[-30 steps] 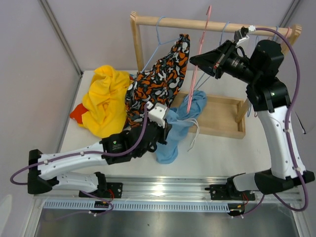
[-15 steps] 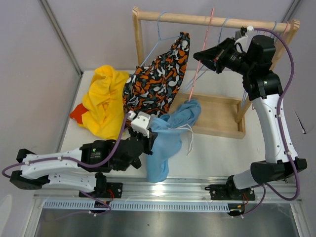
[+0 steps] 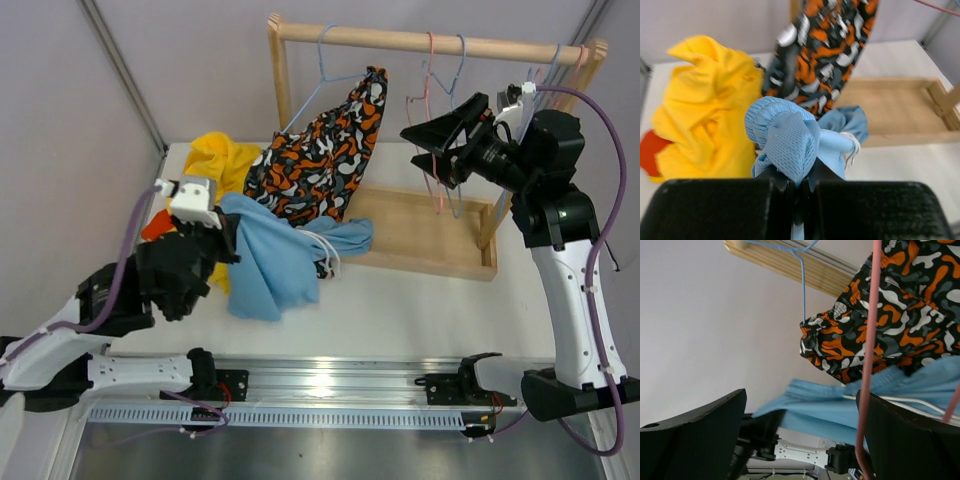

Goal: Remove the shorts from the hanger

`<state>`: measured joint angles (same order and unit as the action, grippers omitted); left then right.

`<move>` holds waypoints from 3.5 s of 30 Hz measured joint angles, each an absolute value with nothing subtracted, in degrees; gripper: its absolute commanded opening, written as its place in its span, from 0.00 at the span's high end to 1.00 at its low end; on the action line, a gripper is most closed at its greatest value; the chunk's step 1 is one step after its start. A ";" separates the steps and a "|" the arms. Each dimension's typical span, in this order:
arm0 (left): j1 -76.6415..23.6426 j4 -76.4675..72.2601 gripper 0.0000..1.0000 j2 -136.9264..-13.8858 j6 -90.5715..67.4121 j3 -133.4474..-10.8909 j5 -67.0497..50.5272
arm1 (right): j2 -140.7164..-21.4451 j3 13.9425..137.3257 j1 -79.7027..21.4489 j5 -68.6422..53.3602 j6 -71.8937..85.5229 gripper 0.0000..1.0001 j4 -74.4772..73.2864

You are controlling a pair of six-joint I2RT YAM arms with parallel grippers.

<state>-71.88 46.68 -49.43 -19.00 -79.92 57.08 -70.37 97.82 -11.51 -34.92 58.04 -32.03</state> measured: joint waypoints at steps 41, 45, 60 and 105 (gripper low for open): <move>-14.79 45.45 1.00 -92.42 5.34 -139.15 38.24 | -54.85 88.75 -10.24 -31.05 41.45 0.01 -46.52; -14.68 40.27 1.00 -95.64 4.67 -141.71 34.68 | -53.95 85.03 -10.24 -31.11 41.01 0.01 -46.39; -9.72 32.80 0.13 -114.74 -6.61 -121.58 17.74 | -56.90 91.31 -10.46 -37.54 39.20 0.01 -41.95; -12.40 27.27 0.01 -28.32 -18.06 -40.58 -10.92 | -108.27 123.22 -45.25 4.23 37.47 0.35 -14.61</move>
